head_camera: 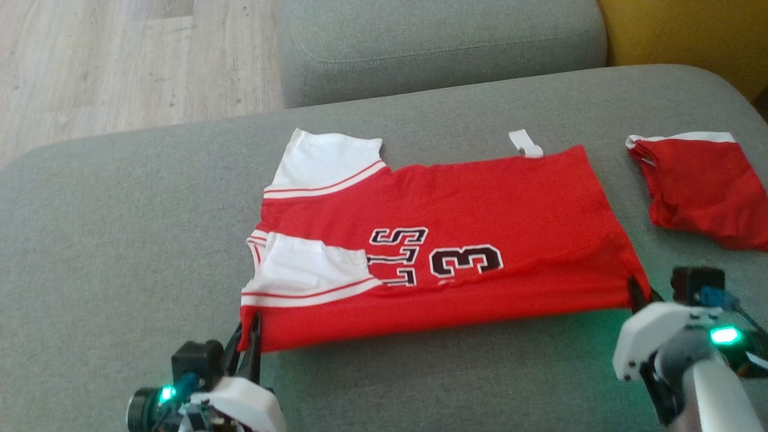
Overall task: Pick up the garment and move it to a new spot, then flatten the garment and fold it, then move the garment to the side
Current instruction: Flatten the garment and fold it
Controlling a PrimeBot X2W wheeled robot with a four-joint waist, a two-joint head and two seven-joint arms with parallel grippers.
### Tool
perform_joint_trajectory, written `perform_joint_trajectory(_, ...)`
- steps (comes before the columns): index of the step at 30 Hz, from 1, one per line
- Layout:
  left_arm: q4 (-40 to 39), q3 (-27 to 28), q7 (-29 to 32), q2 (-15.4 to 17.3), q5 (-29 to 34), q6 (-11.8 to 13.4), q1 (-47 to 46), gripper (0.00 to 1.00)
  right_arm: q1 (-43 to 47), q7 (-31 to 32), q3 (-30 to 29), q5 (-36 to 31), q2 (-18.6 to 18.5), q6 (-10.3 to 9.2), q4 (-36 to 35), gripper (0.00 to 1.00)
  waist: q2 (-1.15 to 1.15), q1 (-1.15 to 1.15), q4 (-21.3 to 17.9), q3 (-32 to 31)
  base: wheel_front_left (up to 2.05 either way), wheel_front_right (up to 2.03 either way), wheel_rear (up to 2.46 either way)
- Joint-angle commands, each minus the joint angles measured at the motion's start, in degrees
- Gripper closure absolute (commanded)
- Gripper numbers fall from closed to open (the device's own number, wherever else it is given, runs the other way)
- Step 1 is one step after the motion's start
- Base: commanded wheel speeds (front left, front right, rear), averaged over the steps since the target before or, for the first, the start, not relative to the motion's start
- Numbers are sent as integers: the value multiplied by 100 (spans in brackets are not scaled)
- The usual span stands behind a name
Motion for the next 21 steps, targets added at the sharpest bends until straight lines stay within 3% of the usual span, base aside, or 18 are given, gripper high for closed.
perform_joint_trajectory(1, -224, 283, -4, 132, -29, 88, -122, 100, -6, 93, 128, 92, -32, -5, -397, 100, 0, 1, -9, -3, 0, 0, 0)
perform_joint_trajectory(10, -344, 132, 162, 110, -3, 155, -14, 100, 587, 465, 113, 400, -32, -5, -1227, 100, 0, 1, -29, 56, 0, 0, 0)
perform_joint_trajectory(11, -329, 104, 209, 116, 10, 157, -28, 54, 604, 458, 109, 425, -32, -5, -1273, 5, 0, 1, -30, 64, 0, 0, 0)
perform_joint_trajectory(12, -326, 100, 226, 108, 5, 169, -39, 0, 614, 454, 89, 480, -32, -5, -1300, 0, 0, 1, -32, 73, 0, 0, 0)
perform_joint_trajectory(17, -429, 209, 78, 94, 4, 275, -167, 0, 536, 135, 102, 609, -32, -5, -1508, 0, 0, 1, -39, 108, 0, 0, 0)
perform_joint_trajectory(21, -704, 432, -491, 68, 12, 315, -348, 0, 407, -460, 245, 742, -32, -5, -1700, 0, 0, 1, -40, 156, 0, 0, 0)
